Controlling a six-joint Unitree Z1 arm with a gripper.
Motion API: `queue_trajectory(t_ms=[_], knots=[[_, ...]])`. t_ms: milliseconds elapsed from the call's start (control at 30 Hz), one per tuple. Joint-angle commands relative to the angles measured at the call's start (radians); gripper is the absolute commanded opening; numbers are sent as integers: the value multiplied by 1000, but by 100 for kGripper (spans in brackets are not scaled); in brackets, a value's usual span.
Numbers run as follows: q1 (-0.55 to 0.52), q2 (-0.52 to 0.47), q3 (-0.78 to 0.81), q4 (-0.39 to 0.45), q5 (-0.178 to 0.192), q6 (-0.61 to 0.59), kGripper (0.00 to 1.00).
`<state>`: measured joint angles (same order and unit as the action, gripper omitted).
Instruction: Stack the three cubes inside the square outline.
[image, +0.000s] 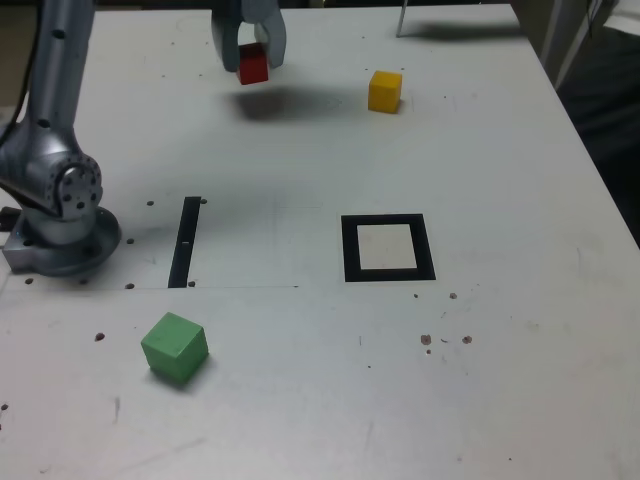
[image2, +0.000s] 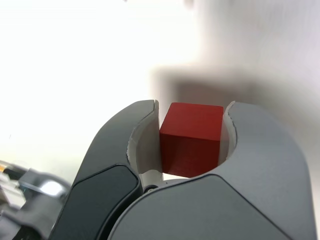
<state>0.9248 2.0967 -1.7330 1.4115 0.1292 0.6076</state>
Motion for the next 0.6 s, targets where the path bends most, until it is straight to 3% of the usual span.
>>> queue_trajectory(t_ms=[0, 300, 567], knots=[[-21, -28, 23, 0, -6, -12, 30], [-201, -156, 153, -17, -23, -118, 30], [-410, -213, 211, -16, -49, -241, 30]])
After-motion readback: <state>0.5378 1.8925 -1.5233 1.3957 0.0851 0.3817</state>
